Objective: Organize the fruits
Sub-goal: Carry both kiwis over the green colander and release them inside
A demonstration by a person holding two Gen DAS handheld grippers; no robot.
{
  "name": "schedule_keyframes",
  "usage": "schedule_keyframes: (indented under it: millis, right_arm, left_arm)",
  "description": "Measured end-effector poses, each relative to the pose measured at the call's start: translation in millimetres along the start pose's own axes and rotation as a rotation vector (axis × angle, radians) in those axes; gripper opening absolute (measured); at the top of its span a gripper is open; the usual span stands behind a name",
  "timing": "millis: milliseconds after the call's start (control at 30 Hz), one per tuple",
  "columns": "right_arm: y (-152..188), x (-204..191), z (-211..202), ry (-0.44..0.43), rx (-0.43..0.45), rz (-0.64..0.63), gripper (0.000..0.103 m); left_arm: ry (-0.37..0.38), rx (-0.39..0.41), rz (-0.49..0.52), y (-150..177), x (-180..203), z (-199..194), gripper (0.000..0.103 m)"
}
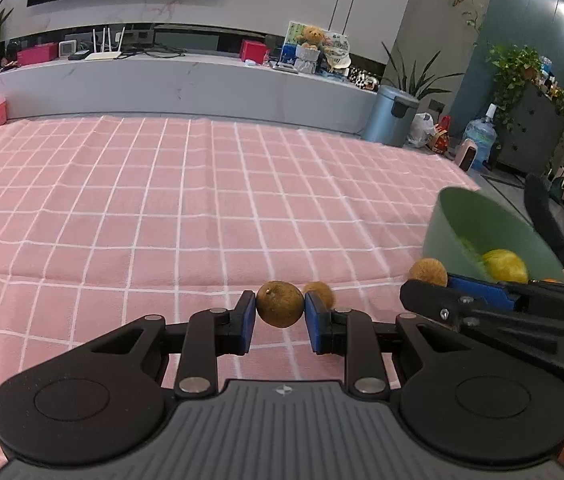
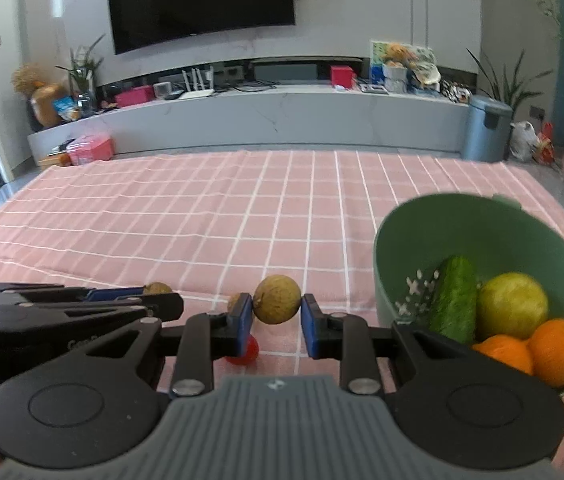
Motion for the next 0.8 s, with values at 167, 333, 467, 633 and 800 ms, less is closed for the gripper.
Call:
schedule_keyframes:
  millis: [167, 333, 467, 633, 800]
  right_arm:
    - [2, 8, -33, -0.014, 0.006, -0.046, 0.022]
    - [4, 27, -56, 0.004, -0.015, -0.092, 0.022]
    - [3, 53, -66, 0.043, -0.041, -0.139, 0.022]
    - [-7, 87, -66, 0.091, -0.103, -0.209, 0.022]
    - [-23, 116, -60, 0.16, -0.14, -0.298, 0.022]
  left_arm:
    - [0.025, 0.009, 0.024, -3, 24, -18, 0.029]
    - [0.058, 0.011, 0.081, -14, 60, -26, 0.029]
    - [0.059, -0.001, 0.154, -26, 94, -24, 0.029]
    - [0.052, -0.054, 0.217, -40, 127, -8, 0.029]
    - [0.058, -0.109, 0.242, -50, 147, 14, 0.029]
Point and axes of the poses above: each gripper's, at about its wrist camera, not at the fingertips, and z roughly the way its jaws point, x to its right, y to its underside, the point moved 5 cm from there along z, roughly the way its jaws point, and after that the axes turned 15 degrees about -x, right-handed, at the moved point
